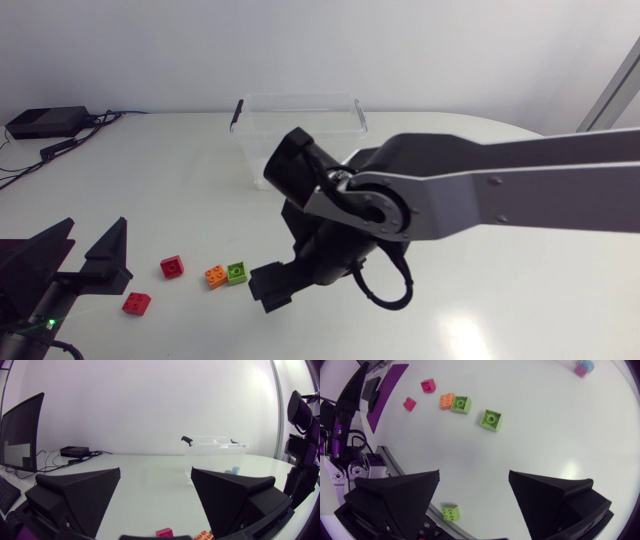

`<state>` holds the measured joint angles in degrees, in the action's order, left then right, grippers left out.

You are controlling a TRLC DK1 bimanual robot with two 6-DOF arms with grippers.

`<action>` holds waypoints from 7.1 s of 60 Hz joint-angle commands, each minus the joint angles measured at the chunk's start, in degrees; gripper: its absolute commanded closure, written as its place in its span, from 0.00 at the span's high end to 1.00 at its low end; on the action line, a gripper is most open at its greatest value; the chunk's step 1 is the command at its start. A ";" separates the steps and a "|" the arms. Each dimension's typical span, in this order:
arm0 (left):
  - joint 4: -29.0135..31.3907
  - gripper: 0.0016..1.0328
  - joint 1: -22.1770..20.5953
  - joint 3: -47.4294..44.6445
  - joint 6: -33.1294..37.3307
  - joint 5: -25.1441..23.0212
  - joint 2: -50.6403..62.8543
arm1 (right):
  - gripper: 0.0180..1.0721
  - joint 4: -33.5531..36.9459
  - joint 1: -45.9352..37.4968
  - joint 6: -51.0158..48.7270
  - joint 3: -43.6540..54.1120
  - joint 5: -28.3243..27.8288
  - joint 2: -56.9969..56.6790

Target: Place the duplo bricks in the container

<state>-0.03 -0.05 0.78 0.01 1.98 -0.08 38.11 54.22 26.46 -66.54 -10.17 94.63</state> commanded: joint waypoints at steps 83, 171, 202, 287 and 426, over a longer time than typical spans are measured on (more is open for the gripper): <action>0.56 0.95 0.49 -0.69 -0.10 -0.04 0.96 | 0.92 22.71 17.06 9.49 -13.44 -8.28 25.08; 0.38 0.88 -1.35 -0.25 0.52 0.04 -0.71 | 0.29 8.30 -12.03 2.90 -31.28 12.55 12.68; 6.19 0.88 -1.62 5.38 1.22 0.04 1.22 | 0.29 14.10 -22.22 -2.29 -71.36 15.01 36.77; 17.87 0.88 -2.93 24.71 0.43 -0.04 25.13 | 0.96 44.42 -20.38 1.40 -73.64 11.14 29.30; 22.44 0.68 -7.86 36.14 48.15 -22.98 91.83 | 0.95 17.53 -6.05 -58.10 -25.04 2.53 27.45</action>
<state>23.09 -7.33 38.06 46.59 -20.56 90.00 56.31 47.57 -29.91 -90.98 -8.75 119.50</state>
